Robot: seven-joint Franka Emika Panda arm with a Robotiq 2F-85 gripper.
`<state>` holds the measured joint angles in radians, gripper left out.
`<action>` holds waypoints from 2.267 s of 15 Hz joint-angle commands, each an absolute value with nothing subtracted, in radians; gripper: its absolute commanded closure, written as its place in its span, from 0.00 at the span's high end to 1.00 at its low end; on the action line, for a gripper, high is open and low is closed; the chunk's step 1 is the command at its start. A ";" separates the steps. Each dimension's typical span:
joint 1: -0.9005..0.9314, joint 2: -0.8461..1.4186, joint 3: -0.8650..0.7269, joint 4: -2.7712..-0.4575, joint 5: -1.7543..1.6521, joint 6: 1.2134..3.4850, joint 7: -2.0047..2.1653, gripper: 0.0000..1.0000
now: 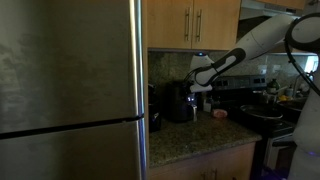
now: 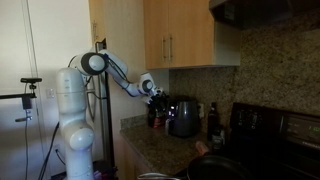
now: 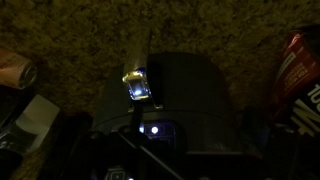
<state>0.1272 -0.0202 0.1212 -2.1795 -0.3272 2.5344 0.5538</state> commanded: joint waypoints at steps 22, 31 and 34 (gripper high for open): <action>0.128 0.039 0.128 -2.171 -0.184 2.437 0.516 1.00; 0.140 -0.089 0.108 -2.347 -0.332 2.664 0.551 1.00; 0.119 -0.059 0.131 -2.300 -0.347 2.637 0.562 1.00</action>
<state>0.1340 -0.0597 0.1165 -2.3015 -0.3547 2.6390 0.5696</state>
